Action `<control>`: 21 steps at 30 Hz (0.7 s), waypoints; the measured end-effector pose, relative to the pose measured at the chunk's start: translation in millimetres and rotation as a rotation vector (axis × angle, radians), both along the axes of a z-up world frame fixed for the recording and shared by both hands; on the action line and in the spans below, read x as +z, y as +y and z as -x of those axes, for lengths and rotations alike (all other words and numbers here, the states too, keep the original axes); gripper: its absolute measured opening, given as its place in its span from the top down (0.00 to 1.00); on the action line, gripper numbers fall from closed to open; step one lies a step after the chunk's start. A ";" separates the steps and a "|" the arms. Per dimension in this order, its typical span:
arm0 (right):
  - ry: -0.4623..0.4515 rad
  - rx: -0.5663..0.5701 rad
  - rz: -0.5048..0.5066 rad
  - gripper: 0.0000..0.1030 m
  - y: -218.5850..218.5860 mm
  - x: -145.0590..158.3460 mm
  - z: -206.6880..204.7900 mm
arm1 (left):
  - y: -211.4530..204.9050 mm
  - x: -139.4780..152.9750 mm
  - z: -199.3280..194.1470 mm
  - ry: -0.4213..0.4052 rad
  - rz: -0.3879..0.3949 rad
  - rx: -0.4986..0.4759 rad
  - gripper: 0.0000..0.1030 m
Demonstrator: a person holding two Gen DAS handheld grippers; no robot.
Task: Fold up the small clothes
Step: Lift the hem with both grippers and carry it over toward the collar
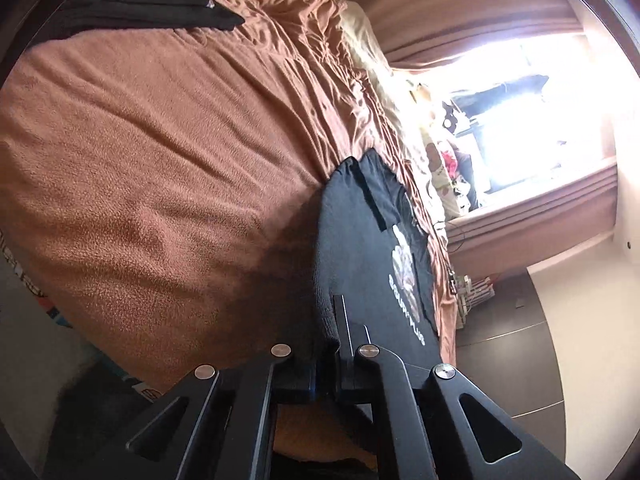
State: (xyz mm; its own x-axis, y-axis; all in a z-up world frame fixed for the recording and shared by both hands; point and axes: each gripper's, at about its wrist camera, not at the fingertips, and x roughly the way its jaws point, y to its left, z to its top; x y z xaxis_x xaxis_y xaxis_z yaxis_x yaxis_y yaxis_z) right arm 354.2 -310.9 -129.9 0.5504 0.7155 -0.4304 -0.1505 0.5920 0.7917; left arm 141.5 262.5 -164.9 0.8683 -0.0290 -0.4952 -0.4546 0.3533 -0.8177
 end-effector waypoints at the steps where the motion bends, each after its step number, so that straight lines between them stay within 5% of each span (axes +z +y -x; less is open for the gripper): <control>1: -0.008 0.002 -0.005 1.00 -1.6 4.1 5.2 | 0.3 4.1 5.3 -0.020 0.003 0.003 0.95; 21: -0.084 0.034 -0.005 1.00 -34.1 28.5 77.9 | -12.6 24.6 97.3 -0.160 0.006 -0.012 0.98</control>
